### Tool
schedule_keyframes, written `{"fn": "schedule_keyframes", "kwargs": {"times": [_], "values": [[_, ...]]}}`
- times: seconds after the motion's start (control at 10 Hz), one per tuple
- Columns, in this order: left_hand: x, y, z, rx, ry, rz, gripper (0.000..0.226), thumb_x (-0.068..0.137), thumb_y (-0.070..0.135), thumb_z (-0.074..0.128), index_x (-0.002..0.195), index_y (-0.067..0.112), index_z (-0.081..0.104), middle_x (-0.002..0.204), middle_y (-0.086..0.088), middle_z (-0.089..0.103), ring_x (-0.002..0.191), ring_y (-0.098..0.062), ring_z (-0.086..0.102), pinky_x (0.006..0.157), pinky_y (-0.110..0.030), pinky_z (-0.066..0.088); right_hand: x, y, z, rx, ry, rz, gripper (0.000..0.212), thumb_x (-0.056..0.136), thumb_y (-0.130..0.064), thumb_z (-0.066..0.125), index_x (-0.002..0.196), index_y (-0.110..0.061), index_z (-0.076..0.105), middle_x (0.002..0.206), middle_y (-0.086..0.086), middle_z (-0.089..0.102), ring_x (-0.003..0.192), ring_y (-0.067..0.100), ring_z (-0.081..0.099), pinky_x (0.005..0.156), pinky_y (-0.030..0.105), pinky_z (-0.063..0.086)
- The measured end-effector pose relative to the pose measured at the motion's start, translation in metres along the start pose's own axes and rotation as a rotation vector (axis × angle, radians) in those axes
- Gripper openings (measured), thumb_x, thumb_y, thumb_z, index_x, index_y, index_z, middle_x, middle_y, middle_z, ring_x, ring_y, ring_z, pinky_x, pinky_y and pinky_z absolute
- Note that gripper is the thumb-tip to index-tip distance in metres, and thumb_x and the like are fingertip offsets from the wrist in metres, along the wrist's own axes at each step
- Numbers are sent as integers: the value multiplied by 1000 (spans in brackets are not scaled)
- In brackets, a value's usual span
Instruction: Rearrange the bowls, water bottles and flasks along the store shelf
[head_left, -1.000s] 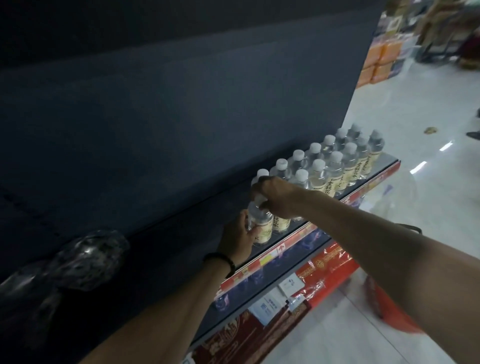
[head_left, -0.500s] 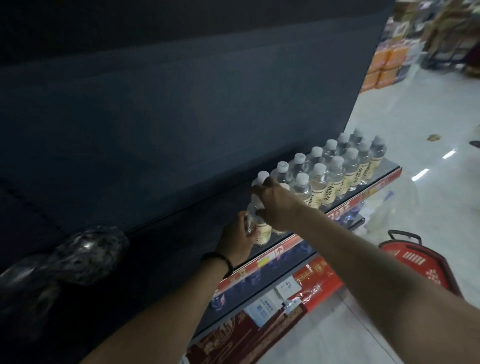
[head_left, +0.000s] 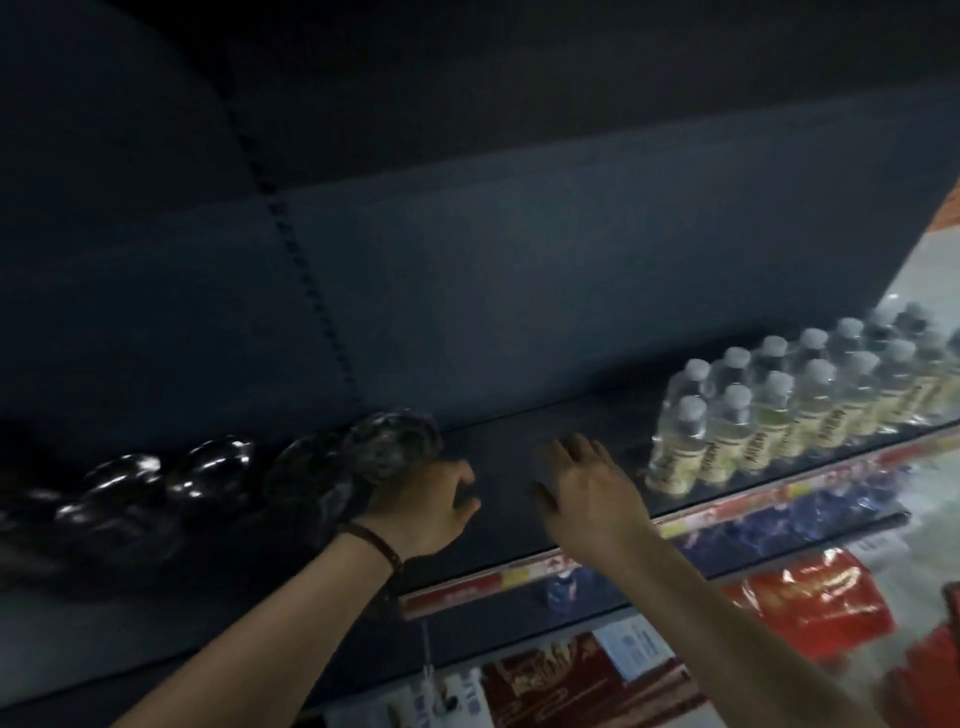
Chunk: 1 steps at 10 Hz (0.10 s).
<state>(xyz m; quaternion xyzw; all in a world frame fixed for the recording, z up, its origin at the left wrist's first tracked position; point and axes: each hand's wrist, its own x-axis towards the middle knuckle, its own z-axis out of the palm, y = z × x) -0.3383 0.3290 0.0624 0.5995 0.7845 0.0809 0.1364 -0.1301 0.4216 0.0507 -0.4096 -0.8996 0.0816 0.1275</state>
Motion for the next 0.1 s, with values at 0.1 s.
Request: {"fn": "schedule_keyframes", "kwargs": {"times": [0.1], "values": [[-50,-46,-27,43,37,-65,41,102,51,65,134,27,67,133,4,69,120,-18,67,101,-35,56,-9,-60,3,21,-79,-18,54,100,-49,56,145,-20,53,139,10,50,133,34,45,107,47,49]]}}
